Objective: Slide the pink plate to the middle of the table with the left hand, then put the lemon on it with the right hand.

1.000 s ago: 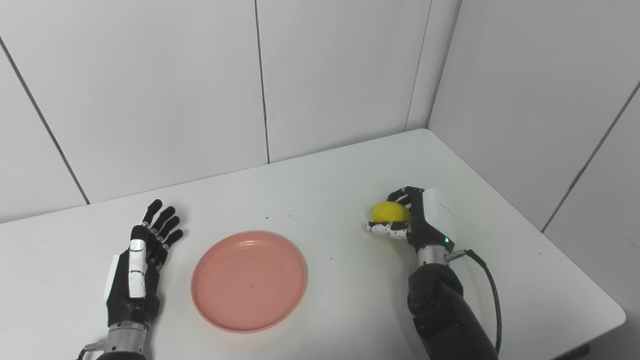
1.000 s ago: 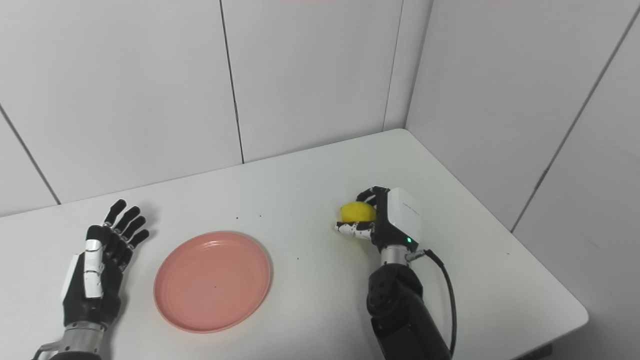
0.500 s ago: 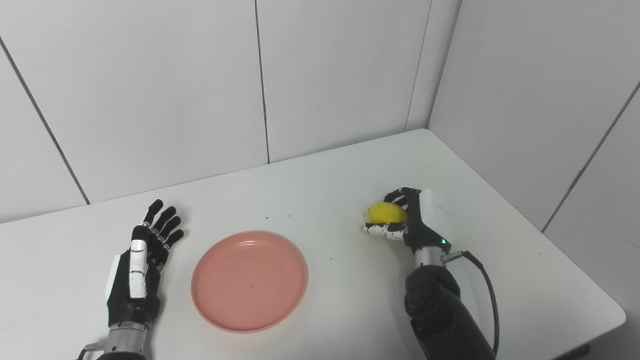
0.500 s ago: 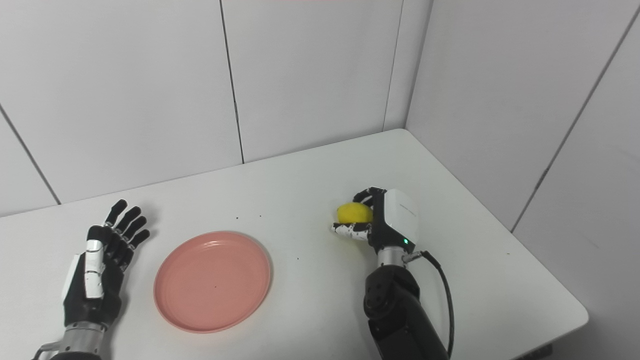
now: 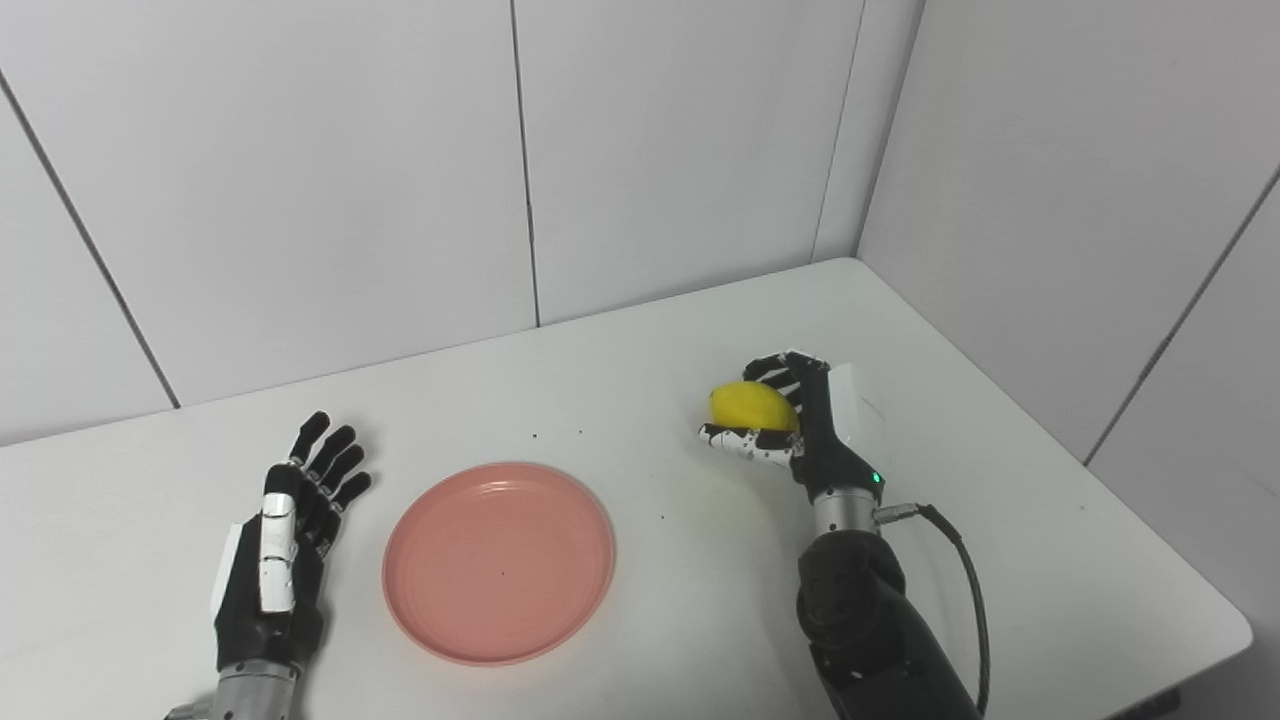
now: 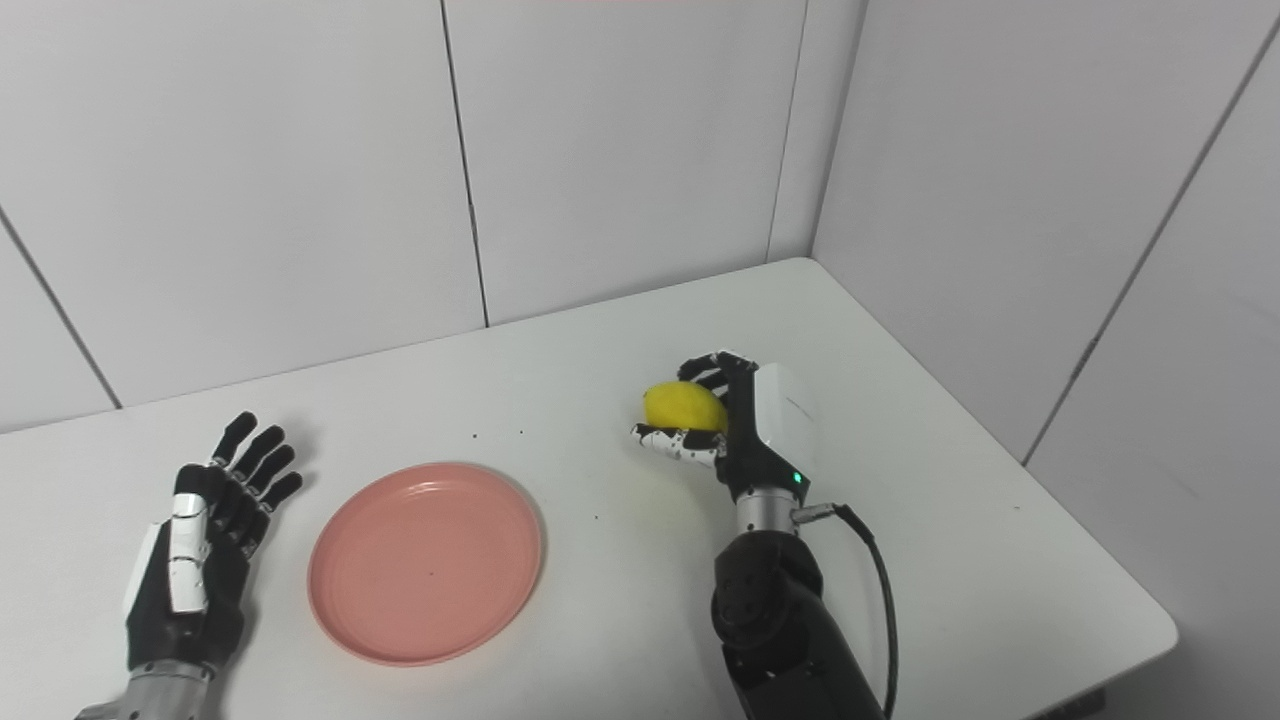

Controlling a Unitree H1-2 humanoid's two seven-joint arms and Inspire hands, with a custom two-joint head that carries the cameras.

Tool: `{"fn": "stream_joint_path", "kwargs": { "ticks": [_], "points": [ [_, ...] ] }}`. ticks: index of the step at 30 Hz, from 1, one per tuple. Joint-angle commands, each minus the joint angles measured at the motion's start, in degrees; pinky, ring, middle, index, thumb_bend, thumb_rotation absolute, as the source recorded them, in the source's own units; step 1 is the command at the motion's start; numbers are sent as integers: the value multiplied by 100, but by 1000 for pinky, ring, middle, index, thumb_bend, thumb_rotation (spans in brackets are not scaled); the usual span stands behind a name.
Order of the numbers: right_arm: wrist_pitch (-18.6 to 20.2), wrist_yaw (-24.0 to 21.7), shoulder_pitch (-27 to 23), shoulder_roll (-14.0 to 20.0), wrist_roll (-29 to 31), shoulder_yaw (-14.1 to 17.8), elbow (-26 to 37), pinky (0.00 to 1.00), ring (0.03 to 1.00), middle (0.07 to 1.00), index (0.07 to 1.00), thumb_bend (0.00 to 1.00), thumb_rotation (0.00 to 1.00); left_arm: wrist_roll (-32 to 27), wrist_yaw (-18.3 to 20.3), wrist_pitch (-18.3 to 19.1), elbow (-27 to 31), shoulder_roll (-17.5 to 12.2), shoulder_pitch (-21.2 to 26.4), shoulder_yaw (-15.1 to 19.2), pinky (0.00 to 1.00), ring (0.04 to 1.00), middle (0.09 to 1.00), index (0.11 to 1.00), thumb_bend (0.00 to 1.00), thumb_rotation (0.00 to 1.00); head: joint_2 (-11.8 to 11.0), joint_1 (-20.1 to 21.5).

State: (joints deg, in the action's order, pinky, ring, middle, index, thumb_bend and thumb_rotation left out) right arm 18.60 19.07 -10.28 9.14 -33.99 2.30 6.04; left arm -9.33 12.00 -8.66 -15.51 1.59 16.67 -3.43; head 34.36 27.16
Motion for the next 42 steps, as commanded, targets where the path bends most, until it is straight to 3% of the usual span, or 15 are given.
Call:
{"fn": "stream_joint_path", "kwargs": {
  "ticks": [1, 3, 16, 21, 25, 29, 39, 42],
  "points": [
    [-331, 13, -169, 33, -44, -74, 308, 301, 382, 419, 520, 520, 0, 81, -83, 159, -64, 128, -413, -70, 881, 906, 911, 909, 675, 1000, 1, -158],
    [-329, -59, -188, 33, -37, -167, 367, 266, 349, 410, 520, 518, 0, 107, -133, 247, 46, 179, -459, -97, 889, 910, 913, 910, 663, 1000, 11, -288],
    [-721, -452, -230, 98, 146, -535, 519, 323, 384, 468, 545, 511, 0, 615, -466, 310, 295, 449, -587, -295, 929, 925, 923, 923, 614, 1000, -62, -1241],
    [-736, -599, -247, 39, 156, -690, 576, 406, 424, 486, 521, 515, 0, 715, -515, 239, 264, 497, -581, -337, 953, 935, 933, 934, 610, 1000, -57, -1367],
    [-802, -680, -251, 41, 91, -832, 602, 303, 379, 463, 543, 511, 0, 800, -584, 208, 246, 553, -570, -365, 952, 938, 936, 935, 596, 1000, -72, -1493],
    [-917, -845, -197, -19, 193, -1014, 654, 382, 413, 487, 526, 513, 0, 827, -643, 162, 233, 624, -566, -381, 950, 941, 938, 933, 575, 1000, -83, -1627],
    [-1036, -1088, -252, -209, 171, -1414, 512, 337, 383, 482, 547, 509, 0, 832, -668, 174, 294, 649, -571, -406, 968, 955, 947, 937, 538, 1000, -116, -1674],
    [-1322, -1019, -317, -211, 67, -1553, 239, 393, 410, 475, 532, 513, 0, 794, -664, 103, 220, 672, -565, -403, 964, 952, 947, 938, 534, 1000, -157, -1954]
  ]
}}
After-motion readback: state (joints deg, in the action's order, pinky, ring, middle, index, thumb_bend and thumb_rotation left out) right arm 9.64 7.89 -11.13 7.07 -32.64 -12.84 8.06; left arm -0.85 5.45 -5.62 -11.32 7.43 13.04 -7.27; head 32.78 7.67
